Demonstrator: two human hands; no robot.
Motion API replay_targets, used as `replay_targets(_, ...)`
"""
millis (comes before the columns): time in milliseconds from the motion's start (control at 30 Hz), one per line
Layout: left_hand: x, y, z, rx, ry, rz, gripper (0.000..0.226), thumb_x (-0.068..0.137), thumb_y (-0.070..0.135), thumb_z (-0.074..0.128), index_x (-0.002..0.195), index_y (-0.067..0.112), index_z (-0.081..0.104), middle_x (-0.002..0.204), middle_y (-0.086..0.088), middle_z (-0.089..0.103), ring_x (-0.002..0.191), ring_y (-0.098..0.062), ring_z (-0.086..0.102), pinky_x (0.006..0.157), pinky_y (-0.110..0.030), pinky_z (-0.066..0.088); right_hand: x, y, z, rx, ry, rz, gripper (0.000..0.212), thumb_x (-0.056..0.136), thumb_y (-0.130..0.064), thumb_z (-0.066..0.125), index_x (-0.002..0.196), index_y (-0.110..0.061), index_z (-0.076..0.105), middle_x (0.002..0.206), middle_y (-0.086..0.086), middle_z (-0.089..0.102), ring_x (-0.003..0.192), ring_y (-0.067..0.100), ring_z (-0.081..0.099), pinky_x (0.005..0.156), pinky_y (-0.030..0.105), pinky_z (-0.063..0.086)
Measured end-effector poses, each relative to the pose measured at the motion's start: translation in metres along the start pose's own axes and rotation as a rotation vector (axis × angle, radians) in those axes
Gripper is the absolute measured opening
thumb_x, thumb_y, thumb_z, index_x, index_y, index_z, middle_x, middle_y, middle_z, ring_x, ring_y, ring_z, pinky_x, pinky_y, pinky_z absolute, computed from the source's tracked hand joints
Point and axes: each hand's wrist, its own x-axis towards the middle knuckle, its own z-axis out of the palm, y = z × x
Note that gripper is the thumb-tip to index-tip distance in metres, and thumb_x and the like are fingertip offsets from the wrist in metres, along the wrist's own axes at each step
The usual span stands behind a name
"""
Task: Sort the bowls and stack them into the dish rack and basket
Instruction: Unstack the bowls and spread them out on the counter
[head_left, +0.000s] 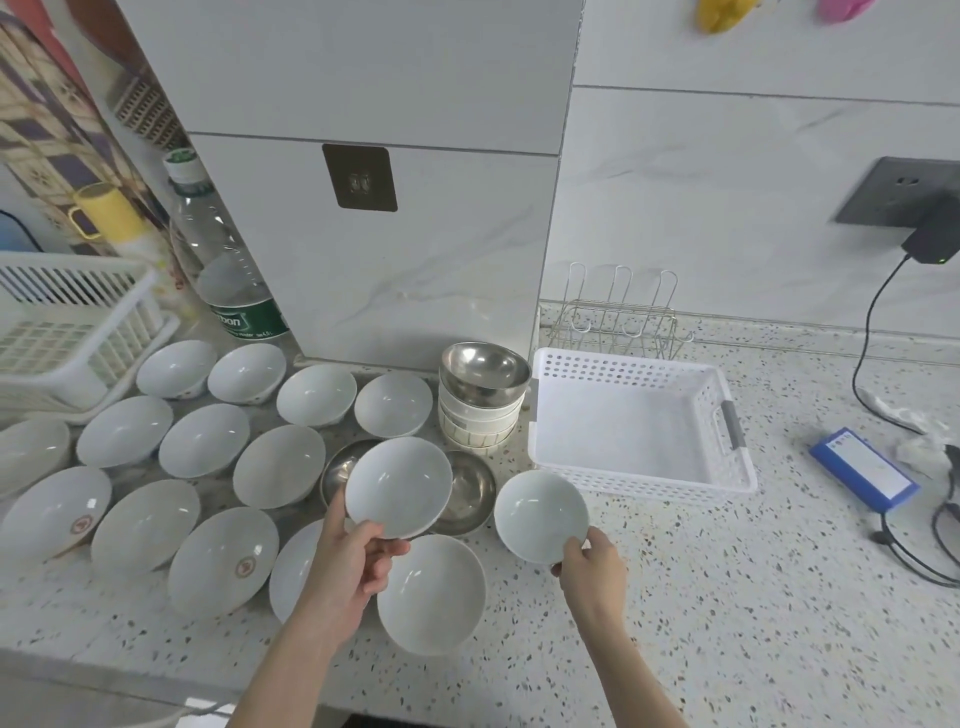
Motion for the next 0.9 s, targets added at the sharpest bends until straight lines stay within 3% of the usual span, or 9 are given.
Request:
replay_targets(67, -0.002, -0.001, -0.001, 0.016, 0.001, -0.013, 0.056, 0.093, -0.001, 0.045, 0.124, 0.044, 0.055, 0.069, -0.019, 0.067, 0.042, -0.011, 0.046, 0.033, -0.019, 0.028, 0.000, 0.002, 0.003, -0.006, 0.012, -0.004, 0.014, 0.096, -0.012, 0.043, 0.104, -0.017, 0.053, 0.073, 0.006, 0.067, 0.071, 0.022, 0.068, 0.057, 0.033, 0.051)
replay_targets(300, -0.012, -0.005, 0.006, 0.100, -0.048, -0.032, 0.055, 0.095, 0.001, 0.043, 0.118, 0.050, 0.055, 0.066, -0.019, 0.066, 0.039, -0.009, 0.039, 0.034, -0.019, 0.025, 0.000, 0.007, 0.003, 0.047, -0.008, 0.024, 0.027, 0.097, -0.024, 0.046, 0.121, -0.012, 0.054, 0.073, 0.005, 0.068, 0.066, 0.016, 0.068, 0.054, 0.031, 0.051)
replay_targets(433, -0.019, -0.007, 0.014, 0.168, -0.108, -0.024, 0.057, 0.095, -0.002, 0.042, 0.124, 0.046, 0.053, 0.066, -0.021, 0.065, 0.039, -0.010, 0.039, 0.034, -0.018, 0.024, -0.003, 0.005, -0.011, 0.039, -0.057, 0.028, 0.024, 0.097, -0.043, 0.047, 0.110, -0.024, 0.054, 0.066, 0.003, 0.071, 0.056, 0.012, 0.061, 0.049, 0.026, 0.046)
replay_targets(567, -0.031, -0.010, 0.022, 0.331, -0.208, -0.038, 0.068, 0.094, 0.001, 0.044, 0.119, 0.065, 0.047, 0.068, -0.023, 0.068, 0.038, -0.013, 0.041, 0.035, -0.019, 0.025, -0.017, 0.010, -0.036, -0.066, -0.001, -0.113, 0.025, 0.096, -0.045, 0.047, 0.096, -0.027, 0.064, 0.055, 0.000, 0.067, 0.045, 0.003, 0.056, 0.045, 0.022, 0.043)
replay_targets(667, -0.041, -0.019, 0.033, 0.448, -0.298, -0.089, 0.072, 0.093, 0.003, 0.043, 0.115, 0.071, 0.041, 0.068, -0.022, 0.070, 0.039, -0.015, 0.046, 0.035, -0.019, 0.027, -0.031, 0.010, -0.049, 0.050, -0.203, -0.156, 0.028, 0.097, -0.045, 0.046, 0.095, -0.029, 0.069, 0.058, 0.003, 0.068, 0.042, 0.004, 0.048, 0.051, 0.023, 0.044)
replay_targets(767, -0.049, -0.032, 0.048, 0.503, -0.351, -0.125, 0.072, 0.092, 0.005, 0.042, 0.113, 0.074, 0.040, 0.068, -0.022, 0.071, 0.040, -0.015, 0.048, 0.036, -0.020, 0.028, -0.044, 0.010, -0.057, 0.153, -0.405, -0.122, 0.025, 0.097, -0.040, 0.051, 0.099, -0.026, 0.071, 0.059, 0.007, 0.067, 0.042, 0.008, 0.041, 0.046, 0.023, 0.036)
replay_targets(833, -0.052, -0.041, 0.054, 0.541, -0.372, -0.134, 0.072, 0.091, 0.006, 0.042, 0.109, 0.075, 0.038, 0.069, -0.021, 0.071, 0.041, -0.016, 0.049, 0.037, -0.021, 0.029, -0.050, 0.012, -0.058, 0.102, -0.409, -0.132, 0.022, 0.087, -0.036, 0.057, 0.098, -0.022, 0.070, 0.054, 0.003, 0.063, 0.042, 0.006, 0.044, 0.045, 0.020, 0.035)
replay_targets(900, -0.055, -0.049, 0.057, 0.585, -0.398, -0.143, 0.070, 0.090, 0.007, 0.041, 0.110, 0.073, 0.034, 0.069, -0.018, 0.072, 0.042, -0.016, 0.050, 0.039, -0.022, 0.030, -0.054, 0.017, -0.060, 0.003, -0.366, -0.136, 0.021, 0.076, -0.028, 0.056, 0.093, -0.021, 0.066, 0.055, 0.009, 0.063, 0.044, 0.005, 0.049, 0.046, 0.018, 0.038)
